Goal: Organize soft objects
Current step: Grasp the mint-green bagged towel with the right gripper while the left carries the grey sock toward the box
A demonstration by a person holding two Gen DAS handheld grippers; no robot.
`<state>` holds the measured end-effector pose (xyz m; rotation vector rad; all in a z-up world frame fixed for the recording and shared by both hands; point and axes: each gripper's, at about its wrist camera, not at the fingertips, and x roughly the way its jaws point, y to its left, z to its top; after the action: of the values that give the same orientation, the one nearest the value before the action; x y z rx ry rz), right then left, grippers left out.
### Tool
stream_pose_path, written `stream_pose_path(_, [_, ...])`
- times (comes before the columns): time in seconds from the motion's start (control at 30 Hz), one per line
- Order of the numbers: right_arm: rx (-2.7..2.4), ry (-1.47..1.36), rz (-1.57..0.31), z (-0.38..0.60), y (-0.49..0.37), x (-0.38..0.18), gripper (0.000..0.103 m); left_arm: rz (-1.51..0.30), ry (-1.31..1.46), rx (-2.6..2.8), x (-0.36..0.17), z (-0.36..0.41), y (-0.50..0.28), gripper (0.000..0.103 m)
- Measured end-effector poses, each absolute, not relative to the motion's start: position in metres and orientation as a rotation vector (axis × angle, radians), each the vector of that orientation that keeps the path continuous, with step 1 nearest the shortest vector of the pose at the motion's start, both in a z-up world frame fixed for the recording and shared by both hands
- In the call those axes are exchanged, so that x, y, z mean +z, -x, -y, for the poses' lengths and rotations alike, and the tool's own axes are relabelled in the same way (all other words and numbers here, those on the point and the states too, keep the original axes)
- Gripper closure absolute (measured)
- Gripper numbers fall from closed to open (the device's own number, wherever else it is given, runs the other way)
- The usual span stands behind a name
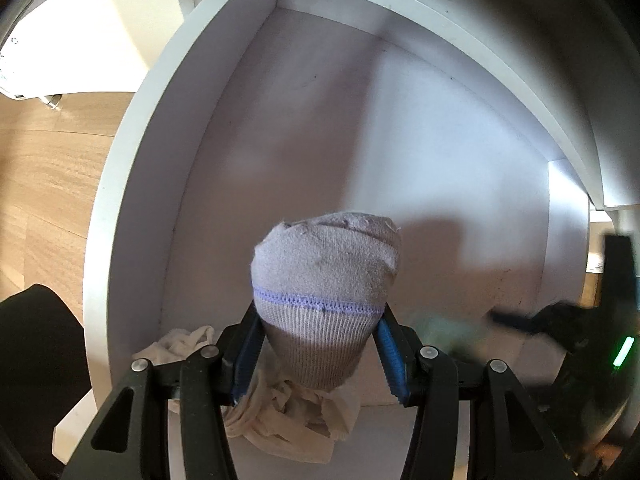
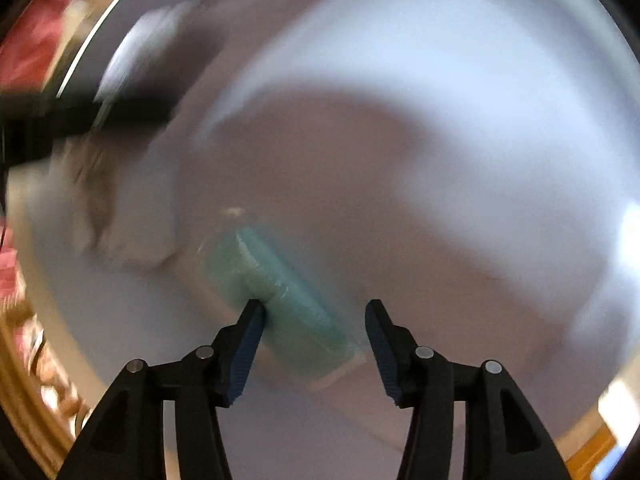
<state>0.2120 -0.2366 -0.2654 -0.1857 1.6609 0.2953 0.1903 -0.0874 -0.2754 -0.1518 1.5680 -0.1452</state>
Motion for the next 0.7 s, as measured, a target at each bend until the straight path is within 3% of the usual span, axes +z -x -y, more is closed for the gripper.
stream_pose_path(0.13, [0.311, 0.112, -1.626, 0.254, -0.216, -0.246, 0.05, -1.561, 0.142, -0.158, -0.273, 0.095, -0.189, 0.049])
stream_pose_path(0.37, [0.426, 0.518, -1.562, 0.202, -0.193, -0.256, 0.043, -1.557, 0.123, -0.159, -0.275, 0.093, -0.19, 0.049])
stream_pose_path(0.57, [0.385, 0.499, -1.608, 0.197, -0.19, -0.28, 0.043, -1.555, 0.118, -0.153, -0.277, 0.098, -0.191, 0.049])
stream_pose_path(0.7, [0.327, 0.423, -1.599, 0.203, -0.189, -0.276, 0.054, -1.532, 0.116, -0.173, -0.269, 0.102, -0.192, 0.049])
